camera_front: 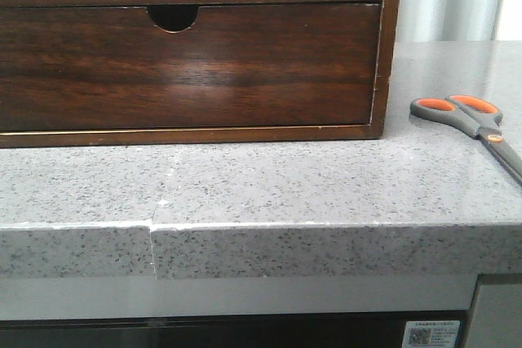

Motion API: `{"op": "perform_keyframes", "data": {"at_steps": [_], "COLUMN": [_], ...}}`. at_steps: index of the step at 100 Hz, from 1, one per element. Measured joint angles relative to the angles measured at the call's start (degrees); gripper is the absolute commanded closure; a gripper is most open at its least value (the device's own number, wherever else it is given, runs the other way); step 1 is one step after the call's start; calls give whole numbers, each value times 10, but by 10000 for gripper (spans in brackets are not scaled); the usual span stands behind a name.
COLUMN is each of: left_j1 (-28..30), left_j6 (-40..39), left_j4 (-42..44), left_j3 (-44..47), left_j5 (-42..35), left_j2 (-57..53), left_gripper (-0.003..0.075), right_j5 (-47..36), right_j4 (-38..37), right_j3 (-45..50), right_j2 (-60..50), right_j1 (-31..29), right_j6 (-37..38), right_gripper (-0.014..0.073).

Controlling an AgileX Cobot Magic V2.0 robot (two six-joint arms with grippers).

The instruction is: Put scissors in drawer with both arms

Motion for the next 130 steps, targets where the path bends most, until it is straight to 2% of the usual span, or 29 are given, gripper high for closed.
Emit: {"op": "perform_keyframes", "data": {"at_steps": [26, 77, 130], "left_j1": [0, 1, 1], "left_j6": [0, 0, 0], "left_j4": [30, 46, 72], "left_j3": [0, 0, 0], "left_j5": [-4, -75, -222], "left_j2": [0, 0, 0], "left_gripper": [742, 742, 742], "right_j5": [0, -22, -160], "right_j4": [-4, -10, 0], "right_j3": [0, 0, 0], "right_j2": [0, 0, 0], "right_j1": [0, 0, 0], "right_j6": [0, 1, 0], "right_gripper": [635, 635, 635]}}
